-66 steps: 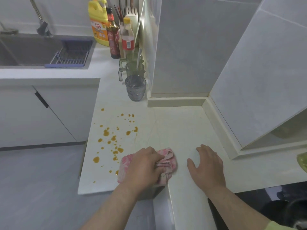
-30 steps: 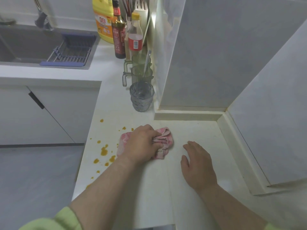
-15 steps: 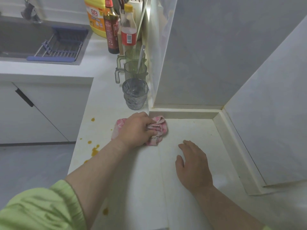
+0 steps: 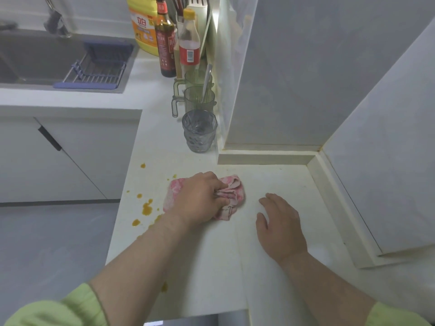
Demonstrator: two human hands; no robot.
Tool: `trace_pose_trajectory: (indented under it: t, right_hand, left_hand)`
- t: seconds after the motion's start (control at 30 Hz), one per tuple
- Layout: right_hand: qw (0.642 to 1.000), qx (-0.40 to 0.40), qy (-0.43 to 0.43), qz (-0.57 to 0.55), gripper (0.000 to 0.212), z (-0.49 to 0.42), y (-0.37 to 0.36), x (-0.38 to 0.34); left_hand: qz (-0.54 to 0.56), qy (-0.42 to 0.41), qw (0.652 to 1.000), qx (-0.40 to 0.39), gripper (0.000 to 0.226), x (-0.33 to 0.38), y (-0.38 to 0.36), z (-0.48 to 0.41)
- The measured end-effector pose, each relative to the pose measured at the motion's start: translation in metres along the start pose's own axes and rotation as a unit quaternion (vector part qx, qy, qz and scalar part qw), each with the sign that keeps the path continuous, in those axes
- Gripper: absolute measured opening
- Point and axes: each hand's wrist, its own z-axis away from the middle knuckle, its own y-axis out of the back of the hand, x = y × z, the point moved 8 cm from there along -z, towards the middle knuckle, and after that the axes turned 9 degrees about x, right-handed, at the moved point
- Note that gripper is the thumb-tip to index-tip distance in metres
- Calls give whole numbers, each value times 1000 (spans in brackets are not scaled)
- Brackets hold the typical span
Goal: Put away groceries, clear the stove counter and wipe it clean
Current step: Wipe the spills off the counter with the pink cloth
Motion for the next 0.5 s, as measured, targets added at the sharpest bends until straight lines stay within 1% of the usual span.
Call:
trace_pose_trajectory:
  t: [0.1,0.2,0.33,0.4,0.5]
  right_hand:
    - [1000,-8,-7,1,50,1,0,0]
    - [1000,-13,-14,0,43,1,1,0]
    - [1000,-6,-23,-1,42,1,3,-1]
    - [1000,-11,-29,2,43,2,3,-1]
    - [1000,-22,-19,11,53,3,2,-2]
  left_hand:
    - [5,-3,1000,8,37,2,2,17]
    - [8,-2,1000,13,37,3,4,32]
    - [12,-1,1000,10,38,5,6,49]
    - [14,-3,1000,8,37,7,8,57]
    - [14,-3,1000,9,37,7,10,70]
